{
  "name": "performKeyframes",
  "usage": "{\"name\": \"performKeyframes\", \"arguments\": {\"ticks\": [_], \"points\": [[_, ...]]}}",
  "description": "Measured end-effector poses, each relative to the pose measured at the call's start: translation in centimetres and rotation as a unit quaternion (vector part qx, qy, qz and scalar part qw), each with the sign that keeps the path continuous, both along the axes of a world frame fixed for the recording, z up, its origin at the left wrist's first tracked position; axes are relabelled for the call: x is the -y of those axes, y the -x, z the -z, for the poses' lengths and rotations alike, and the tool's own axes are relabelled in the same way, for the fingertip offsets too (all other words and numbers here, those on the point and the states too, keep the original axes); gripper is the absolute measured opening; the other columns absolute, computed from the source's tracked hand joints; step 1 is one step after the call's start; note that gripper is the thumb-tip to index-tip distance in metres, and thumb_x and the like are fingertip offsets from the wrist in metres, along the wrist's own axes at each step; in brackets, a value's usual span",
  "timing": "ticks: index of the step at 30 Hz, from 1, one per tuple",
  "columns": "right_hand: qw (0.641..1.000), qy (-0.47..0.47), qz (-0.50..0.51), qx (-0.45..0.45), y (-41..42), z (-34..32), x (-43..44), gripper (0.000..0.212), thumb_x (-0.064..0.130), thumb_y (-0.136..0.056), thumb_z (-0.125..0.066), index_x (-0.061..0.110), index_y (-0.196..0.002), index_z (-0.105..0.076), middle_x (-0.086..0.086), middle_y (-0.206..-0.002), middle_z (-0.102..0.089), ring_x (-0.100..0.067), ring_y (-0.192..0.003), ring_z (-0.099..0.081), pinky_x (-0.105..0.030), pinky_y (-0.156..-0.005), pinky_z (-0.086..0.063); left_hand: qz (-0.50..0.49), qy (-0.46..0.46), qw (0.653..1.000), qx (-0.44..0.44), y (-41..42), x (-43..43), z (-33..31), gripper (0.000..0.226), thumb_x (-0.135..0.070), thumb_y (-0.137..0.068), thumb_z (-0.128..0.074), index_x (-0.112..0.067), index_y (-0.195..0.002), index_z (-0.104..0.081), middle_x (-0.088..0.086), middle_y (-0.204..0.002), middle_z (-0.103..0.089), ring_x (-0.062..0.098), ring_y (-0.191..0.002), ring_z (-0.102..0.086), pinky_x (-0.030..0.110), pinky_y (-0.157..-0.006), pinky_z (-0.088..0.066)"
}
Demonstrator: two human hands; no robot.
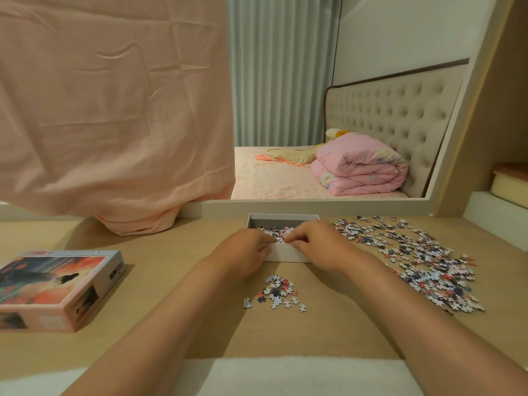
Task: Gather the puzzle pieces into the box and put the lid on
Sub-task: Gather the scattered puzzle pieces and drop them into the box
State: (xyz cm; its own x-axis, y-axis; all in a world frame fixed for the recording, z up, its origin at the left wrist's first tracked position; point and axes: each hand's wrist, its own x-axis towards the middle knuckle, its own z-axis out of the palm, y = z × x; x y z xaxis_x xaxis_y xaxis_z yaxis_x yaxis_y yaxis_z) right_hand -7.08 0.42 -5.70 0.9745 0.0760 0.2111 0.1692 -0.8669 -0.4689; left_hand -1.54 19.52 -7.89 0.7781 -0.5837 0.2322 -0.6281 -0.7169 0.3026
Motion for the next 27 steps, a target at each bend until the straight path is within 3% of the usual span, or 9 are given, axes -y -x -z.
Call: {"name": "performKeyframes", "arguments": {"ticks": [5, 9, 12, 15, 17, 20, 23, 27], "points": [[1.0, -0.006, 0.009, 0.019, 0.8, -0.4, 0.1, 0.022, 0.016, -0.096, -0.063, 0.021, -0.113, -0.076, 0.003, -0.119, -0.072, -0.011, -0.109, -0.064, -0.022, -0.096, -0.045, 0.014, 0.026, 0.999, 0.042, 1.7, -0.9, -0.2, 0.036, -0.021, -0.098, -0.05, -0.023, -0.132, -0.06, -0.005, -0.139, -0.053, 0.015, -0.127, -0.047, 0.028, -0.106, -0.036], [0.999, 0.002, 0.033, 0.009, 0.7, -0.5, 0.2, 0.027, 0.018, -0.1, -0.057, 0.019, -0.124, -0.07, -0.002, -0.128, -0.068, -0.02, -0.118, -0.061, -0.032, -0.102, -0.045, -0.004, 0.084, 0.993, 0.084, 3.6, -1.8, -0.4, 0.027, -0.022, -0.093, -0.054, -0.03, -0.116, -0.066, -0.013, -0.112, -0.055, 0.008, -0.104, -0.051, 0.029, -0.087, -0.045], [0.997, 0.033, 0.042, 0.048, 1.5, -0.5, -0.1, 0.029, 0.017, -0.101, -0.053, 0.02, -0.124, -0.07, -0.003, -0.126, -0.065, -0.023, -0.115, -0.06, -0.035, -0.098, -0.047, -0.001, 0.018, 1.0, 0.007, 5.2, -2.7, -0.7, 0.019, -0.036, -0.088, -0.057, -0.036, -0.106, -0.064, -0.019, -0.099, -0.056, 0.007, -0.087, -0.056, 0.028, -0.074, -0.048], [0.996, 0.038, 0.0, 0.08, 3.1, -0.5, -1.3, 0.03, 0.013, -0.1, -0.051, 0.023, -0.118, -0.073, 0.001, -0.115, -0.065, -0.018, -0.106, -0.062, -0.03, -0.091, -0.047, -0.015, -0.072, 0.994, -0.085, 6.2, -3.7, -0.7, 0.028, -0.043, -0.077, -0.065, -0.037, -0.104, -0.065, -0.018, -0.092, -0.063, 0.006, -0.084, -0.059, 0.029, -0.075, -0.052], [0.997, 0.048, -0.056, 0.01, 4.1, 0.0, -2.2, 0.031, 0.014, -0.1, -0.051, 0.024, -0.123, -0.07, 0.003, -0.123, -0.065, -0.015, -0.113, -0.061, -0.027, -0.097, -0.046, -0.009, -0.072, 0.99, -0.118, 6.5, -4.1, -0.6, 0.028, -0.036, -0.076, -0.068, -0.037, -0.104, -0.069, -0.016, -0.088, -0.066, 0.005, -0.082, -0.061, 0.027, -0.076, -0.053], [0.981, 0.114, -0.136, -0.072, 4.8, 1.3, -3.3, 0.047, 0.007, -0.098, -0.044, 0.03, -0.136, -0.059, 0.005, -0.14, -0.056, -0.019, -0.127, -0.052, -0.035, -0.107, -0.042, 0.014, -0.038, 0.991, -0.13, 6.2, -4.2, -0.3, 0.027, -0.023, -0.081, -0.071, -0.033, -0.107, -0.072, -0.015, -0.089, -0.068, -0.001, -0.078, -0.06, 0.014, -0.07, -0.047], [0.979, 0.116, -0.152, -0.073, 5.1, 2.0, -3.3, 0.064, 0.002, -0.09, -0.04, 0.051, -0.128, -0.056, 0.01, -0.127, -0.066, -0.021, -0.109, -0.059, -0.041, -0.094, -0.051, 0.028, 0.011, 0.991, -0.127, 5.8, -3.9, 0.3, 0.024, -0.016, -0.08, -0.076, -0.027, -0.101, -0.074, -0.018, -0.084, -0.069, -0.008, -0.069, -0.058, 0.006, -0.066, -0.042], [0.988, 0.074, -0.121, -0.056, 5.7, 1.9, -2.1, 0.064, 0.0, -0.091, -0.042, 0.052, -0.122, -0.063, 0.012, -0.114, -0.072, -0.014, -0.097, -0.066, -0.04, -0.088, -0.056, 0.046, 0.05, 0.994, -0.082, 5.7, -3.1, 1.0, 0.021, -0.02, -0.079, -0.078, -0.029, -0.095, -0.07, -0.016, -0.086, -0.067, 0.002, -0.076, -0.061, 0.011, -0.067, -0.044]]}}
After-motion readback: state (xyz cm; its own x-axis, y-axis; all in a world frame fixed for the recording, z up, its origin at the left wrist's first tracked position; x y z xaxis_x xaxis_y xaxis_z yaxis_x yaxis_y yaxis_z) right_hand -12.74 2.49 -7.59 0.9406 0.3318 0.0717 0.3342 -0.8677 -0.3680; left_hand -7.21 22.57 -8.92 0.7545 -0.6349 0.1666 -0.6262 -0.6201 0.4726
